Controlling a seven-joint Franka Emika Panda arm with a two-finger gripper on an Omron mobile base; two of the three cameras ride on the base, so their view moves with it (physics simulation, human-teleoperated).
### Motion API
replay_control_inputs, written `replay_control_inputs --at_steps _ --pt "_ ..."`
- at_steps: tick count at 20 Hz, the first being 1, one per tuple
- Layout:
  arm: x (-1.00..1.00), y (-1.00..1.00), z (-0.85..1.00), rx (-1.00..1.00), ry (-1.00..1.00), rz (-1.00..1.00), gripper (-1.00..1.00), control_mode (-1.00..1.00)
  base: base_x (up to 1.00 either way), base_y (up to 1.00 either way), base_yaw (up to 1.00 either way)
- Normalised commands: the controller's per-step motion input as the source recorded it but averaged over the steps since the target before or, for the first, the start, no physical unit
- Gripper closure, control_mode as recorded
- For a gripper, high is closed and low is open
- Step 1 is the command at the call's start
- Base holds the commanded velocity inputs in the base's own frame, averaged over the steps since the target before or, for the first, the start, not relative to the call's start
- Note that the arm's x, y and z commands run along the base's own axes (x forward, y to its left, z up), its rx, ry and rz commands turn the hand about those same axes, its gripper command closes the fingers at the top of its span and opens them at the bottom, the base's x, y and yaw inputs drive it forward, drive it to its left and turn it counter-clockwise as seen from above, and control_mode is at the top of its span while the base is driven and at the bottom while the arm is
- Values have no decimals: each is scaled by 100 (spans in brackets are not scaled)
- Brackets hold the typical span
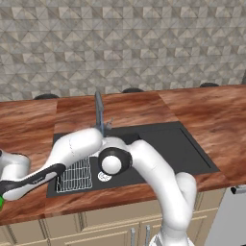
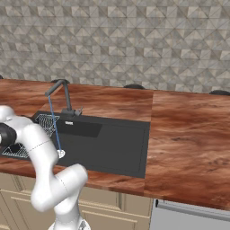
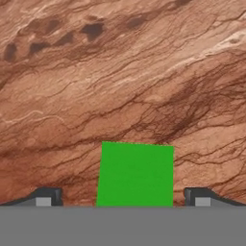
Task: Soak the sponge with water for a few seconds and then drop it inside the sink.
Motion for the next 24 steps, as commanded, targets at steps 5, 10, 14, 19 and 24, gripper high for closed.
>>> replay_control_inputs --at_steps 5,10,14,19,24 --pt "0 20 -6 0 0 0 -100 -100 0 0 0" --pt "0 1 -15 0 0 0 -100 -100 0 0 0" --pt "0 0 -10 0 0 0 -100 -100 0 0 0" --pt "0 0 -14 0 0 0 -100 -100 0 0 0" --pt "0 0 -27 0 0 0 -100 -100 0 0 0"
